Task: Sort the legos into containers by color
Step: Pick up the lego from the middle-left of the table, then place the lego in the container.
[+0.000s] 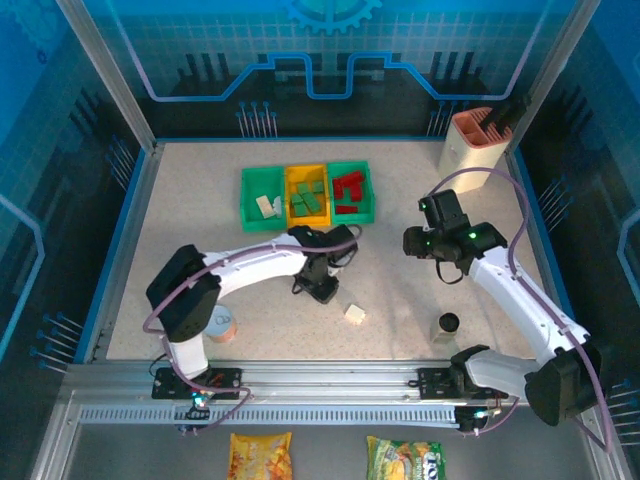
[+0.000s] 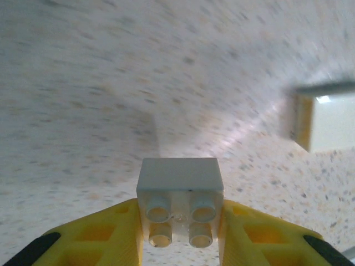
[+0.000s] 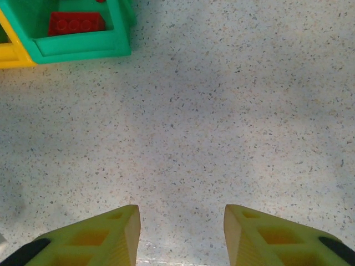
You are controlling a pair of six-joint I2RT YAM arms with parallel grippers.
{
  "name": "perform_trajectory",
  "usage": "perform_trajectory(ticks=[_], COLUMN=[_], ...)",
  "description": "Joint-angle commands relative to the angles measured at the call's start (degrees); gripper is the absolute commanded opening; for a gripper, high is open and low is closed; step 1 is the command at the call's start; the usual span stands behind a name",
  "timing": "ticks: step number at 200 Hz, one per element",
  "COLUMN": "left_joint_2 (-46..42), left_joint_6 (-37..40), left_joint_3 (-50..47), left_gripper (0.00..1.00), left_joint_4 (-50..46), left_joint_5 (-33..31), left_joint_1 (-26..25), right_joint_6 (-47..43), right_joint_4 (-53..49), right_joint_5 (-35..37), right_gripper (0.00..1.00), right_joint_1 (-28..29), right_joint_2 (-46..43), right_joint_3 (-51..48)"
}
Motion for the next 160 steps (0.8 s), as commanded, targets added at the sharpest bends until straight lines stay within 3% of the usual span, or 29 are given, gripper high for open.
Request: perform_trajectory(ticks=[1,70,94,160], left_joint_2=[-3.3,-3.4,-0.2,12.1], left_joint_6=[-4.3,-8.0,-7.9,-8.1], left_joint_3=[-0.2,6.0,10.9,25.3], left_gripper=[0.36,0.37,0.37,0.37], left_joint_4=[1.0,3.8,4.2,5.2], left_joint_5=[-2.4,-4.0,-1.5,-0.6], left_joint_1=[4.1,20.7,25.7,33.2], right_joint_6=[-0.9,-1.4,-1.3,-1.6], right_joint_4=[1.1,1.5,1.4,-1.2], right_joint_5=[-0.7,-1.3,-1.1,0.0], right_gripper=[0.45,0.45,0.45,0.45], right_joint_1=[0.8,0.7,0.7,0.7], right_joint_2=[0.5,1.8,1.4,-0.7], right_joint_3=[0.4,0.9,0.8,1.2])
